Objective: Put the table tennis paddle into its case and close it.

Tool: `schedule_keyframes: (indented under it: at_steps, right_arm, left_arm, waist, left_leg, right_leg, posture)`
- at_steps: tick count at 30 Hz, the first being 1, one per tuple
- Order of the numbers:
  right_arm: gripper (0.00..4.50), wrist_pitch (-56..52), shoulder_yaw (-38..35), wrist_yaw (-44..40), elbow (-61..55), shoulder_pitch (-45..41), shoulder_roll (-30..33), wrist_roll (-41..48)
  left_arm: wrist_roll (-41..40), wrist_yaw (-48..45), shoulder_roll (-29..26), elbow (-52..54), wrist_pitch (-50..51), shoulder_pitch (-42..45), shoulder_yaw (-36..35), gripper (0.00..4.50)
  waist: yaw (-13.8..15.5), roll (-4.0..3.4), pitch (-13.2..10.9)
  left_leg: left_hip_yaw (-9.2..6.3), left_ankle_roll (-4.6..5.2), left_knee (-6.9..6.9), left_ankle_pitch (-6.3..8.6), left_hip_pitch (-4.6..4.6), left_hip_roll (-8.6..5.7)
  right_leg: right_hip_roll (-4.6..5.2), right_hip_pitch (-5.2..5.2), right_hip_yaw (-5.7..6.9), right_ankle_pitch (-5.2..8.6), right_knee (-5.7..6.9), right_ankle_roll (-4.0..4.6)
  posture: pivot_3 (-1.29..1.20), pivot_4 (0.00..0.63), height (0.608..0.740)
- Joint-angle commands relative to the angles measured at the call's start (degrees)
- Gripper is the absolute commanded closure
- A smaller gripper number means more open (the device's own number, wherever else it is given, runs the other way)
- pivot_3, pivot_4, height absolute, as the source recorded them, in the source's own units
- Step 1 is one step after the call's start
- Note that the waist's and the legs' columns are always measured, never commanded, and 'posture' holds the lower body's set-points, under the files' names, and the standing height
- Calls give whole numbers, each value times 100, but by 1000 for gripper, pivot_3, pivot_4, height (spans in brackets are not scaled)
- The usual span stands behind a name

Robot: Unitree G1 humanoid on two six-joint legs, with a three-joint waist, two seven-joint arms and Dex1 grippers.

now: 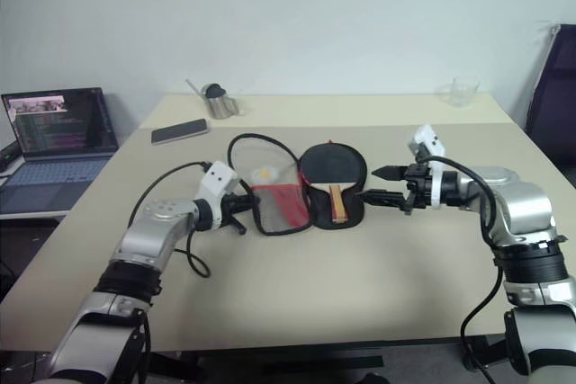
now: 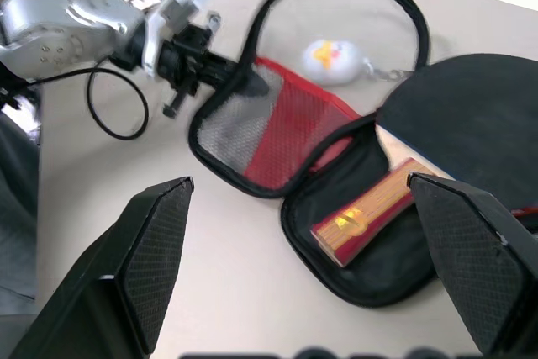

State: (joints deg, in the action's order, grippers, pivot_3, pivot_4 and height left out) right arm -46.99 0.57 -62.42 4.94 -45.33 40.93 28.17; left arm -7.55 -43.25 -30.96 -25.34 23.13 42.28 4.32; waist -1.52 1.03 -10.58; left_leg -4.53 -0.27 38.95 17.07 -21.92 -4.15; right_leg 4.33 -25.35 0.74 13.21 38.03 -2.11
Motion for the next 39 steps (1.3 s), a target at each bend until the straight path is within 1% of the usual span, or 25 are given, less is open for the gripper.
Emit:
schedule_keyframes:
  at_steps: [1, 5, 7, 9, 12, 14, 16, 18, 19, 20, 24, 30, 33, 36, 39]
  right_arm:
    - [0, 80, -329, 106, -178, 50, 207, 33]
    - [0, 102, -520, 248, -212, 125, 315, 73]
    - [0, 103, -579, 303, -231, 149, 351, 79]
    - [0, 103, -622, 356, -261, 173, 362, 86]
    - [0, 82, -646, 416, -290, 184, 355, 112]
    - [0, 25, -694, 468, -418, 256, 351, 175]
    - [0, -28, -729, 516, -563, 344, 349, 206]
    - [0, -127, -789, 585, -741, 453, 339, 278]
    - [0, -166, -807, 618, -824, 505, 340, 308]
    - [0, -200, -823, 648, -892, 547, 341, 342]
    - [0, -326, -861, 792, -1083, 637, 285, 480]
    - [0, -348, -784, 922, -1145, 662, 234, 558]
    - [0, -370, -787, 969, -1129, 621, 200, 608]
    - [0, -431, -886, 1092, -1070, 618, 162, 640]
    - [0, -570, -1008, 1437, -950, 631, 43, 640]
  left_arm:
    - [-25, 44, 113, 400, -228, 303, -105, 4474]
    - [-122, 303, 557, 475, -324, 718, -180, 4474]
    - [-17, 505, 826, 279, -630, 970, -140, 4474]
    - [-35, 837, 1167, -187, -754, 1299, -258, 4474]
    - [45, 1146, 1435, -750, -1025, 1593, -313, 4474]
    - [181, 1530, 1870, -1544, -1281, 1870, -230, 4474]
    - [507, 1794, 2179, -2173, -1520, 1986, 25, 4474]
    - [809, 2234, 2376, -2775, -1559, 2042, 157, 4474]
    - [818, 2382, 2460, -3005, -1587, 2061, 105, 4474]
    - [813, 2453, 2525, -3183, -1646, 2070, 60, 4474]
    - [1033, 2423, 2768, -3626, -1949, 1956, 250, 4474]
    - [1155, 2390, 2867, -3640, -2183, 1972, 242, 4474]
    - [962, 2117, 2793, -3364, -2286, 2052, 57, 4474]
    - [590, 1336, 2425, -2608, -2293, 2034, -168, 4474]
    - [245, 640, 1998, -1775, -1829, 1923, -300, 4474]
  waist:
    - [16, 0, 0]
    - [65, 3, -1]
    - [107, 4, -1]
    - [128, 5, -1]
    - [118, 6, 0]
    - [125, 7, 0]
    - [147, 9, 1]
    - [160, 10, 1]
    - [158, 11, 0]
    - [148, 15, -2]
    - [140, 16, -3]
    - [165, 17, -2]
    - [161, 17, -2]
    - [149, 18, -3]
    - [127, 18, -3]
  left_leg:
    - [0, 0, 0, 0, 0, -2]
    - [-1, 0, 2, 0, -1, -5]
    - [-1, 0, 4, 0, -2, -6]
    - [2, 0, 5, 0, -3, -6]
    - [8, 0, 4, 0, 0, -5]
    - [12, 0, 2, 0, 4, -4]
    - [10, 0, 4, -1, 3, -7]
    - [11, 1, 5, -1, 1, -12]
    - [12, 1, 5, -1, 0, -13]
    - [14, 2, 4, 0, 0, -14]
    - [20, 2, 3, 0, 2, -10]
    - [17, 2, 8, 0, 3, -15]
    - [18, 2, 8, -1, 3, -14]
    - [19, 2, 8, 0, 1, -14]
    - [21, 1, 7, 0, 1, -11]
  right_leg:
    - [1, 1, 1, 0, -1, 0]
    - [3, 2, 2, -1, -2, -2]
    - [4, 3, 2, -2, -2, -4]
    - [4, 3, 1, -3, -4, -5]
    - [4, 3, -1, -4, -3, -7]
    - [3, 3, -3, -4, -1, -7]
    - [3, 6, 1, -5, -2, -9]
    - [5, 6, -1, -7, -5, -12]
    - [5, 6, -1, -8, -7, -15]
    - [5, 4, -2, -10, -8, -17]
    - [5, 0, -3, -10, -3, -18]
    - [6, 6, -3, -15, -7, -25]
    - [6, 5, -3, -15, -6, -25]
    - [6, 3, -3, -15, -5, -25]
    - [5, -1, -7, -15, -4, -25]
  posture:
    - [0, 150, 740]
    - [0, 150, 740]
    - [0, 150, 740]
    - [0, 150, 740]
    - [0, 150, 740]
    - [0, 150, 740]
    - [0, 150, 740]
    - [0, 150, 740]
    - [0, 150, 740]
    - [0, 150, 740]
    - [0, 150, 740]
    - [0, 150, 740]
    - [0, 150, 740]
    - [0, 150, 740]
    - [0, 150, 740]
